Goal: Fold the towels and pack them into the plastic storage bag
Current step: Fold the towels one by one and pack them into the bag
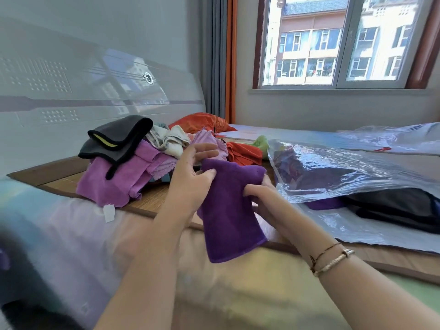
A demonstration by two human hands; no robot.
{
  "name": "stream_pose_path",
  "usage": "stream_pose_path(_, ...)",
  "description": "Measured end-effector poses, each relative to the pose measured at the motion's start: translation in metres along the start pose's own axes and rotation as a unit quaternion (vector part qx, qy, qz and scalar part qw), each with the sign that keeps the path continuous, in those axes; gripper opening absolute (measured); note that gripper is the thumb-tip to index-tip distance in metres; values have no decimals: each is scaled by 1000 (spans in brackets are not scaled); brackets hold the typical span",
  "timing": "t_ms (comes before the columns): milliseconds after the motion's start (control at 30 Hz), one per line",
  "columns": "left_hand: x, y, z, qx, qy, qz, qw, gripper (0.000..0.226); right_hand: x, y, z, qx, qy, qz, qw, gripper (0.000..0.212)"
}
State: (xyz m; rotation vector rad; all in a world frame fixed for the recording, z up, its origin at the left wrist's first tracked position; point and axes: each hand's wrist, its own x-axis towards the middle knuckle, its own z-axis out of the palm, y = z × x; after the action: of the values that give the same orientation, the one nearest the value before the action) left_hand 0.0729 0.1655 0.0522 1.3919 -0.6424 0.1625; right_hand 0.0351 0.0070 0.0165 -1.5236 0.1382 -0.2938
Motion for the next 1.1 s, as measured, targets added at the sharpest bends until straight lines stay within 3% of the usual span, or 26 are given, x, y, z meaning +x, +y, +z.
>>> stream_pose_path(133, -7, 20, -15, 44, -2, -14, 999, 38, -25, -19, -5, -39, 8, -68, 997, 33)
stream_pose_path(233, -17, 31, -24, 87, -83, -54, 991, 52, -53, -38, -9, -109, 55, -120, 985, 41)
stream_pose_path(333, -26, 38, -18, 182, -145, -67, 970, 63, -82, -55, -18, -153, 55, -153, 975, 28)
stream_pose_path(533, -35, 51, 8, 294, -205, -30, 933, 30, -122, -62, -45, -167, 90, -171, 967, 36)
stream_pose_path(600, -38, 58, 16, 323, -226, -24, 919, 32, -134, -64, -58, -154, 97, -184, 966, 40)
stream_pose_path(700, -47, 70, 34, 227, -297, -16, 927, 33, -156, -67, -80, -106, 43, -181, 977, 45)
stream_pose_path(833, -54, 67, 68, 134, -358, -49, 923, 30, -180, -59, -113, -73, 6, -99, 992, 65)
stream_pose_path(933, -55, 55, 99, 181, -337, -24, 924, 33, -189, -51, -136, -45, 29, -59, 997, 61)
stream_pose_path(1033, -56, 39, 129, 227, -229, 32, 946, 13, -192, -45, -161, -44, 82, -17, 996, 57)
stream_pose_path(1067, -55, 30, 137, 265, -204, 72, 940, 4, -193, -43, -168, -36, 94, -2, 995, 57)
stream_pose_path(1100, -52, 20, 145, 302, -207, 98, 925, 9, -193, -41, -176, -23, 104, 11, 994, 56)
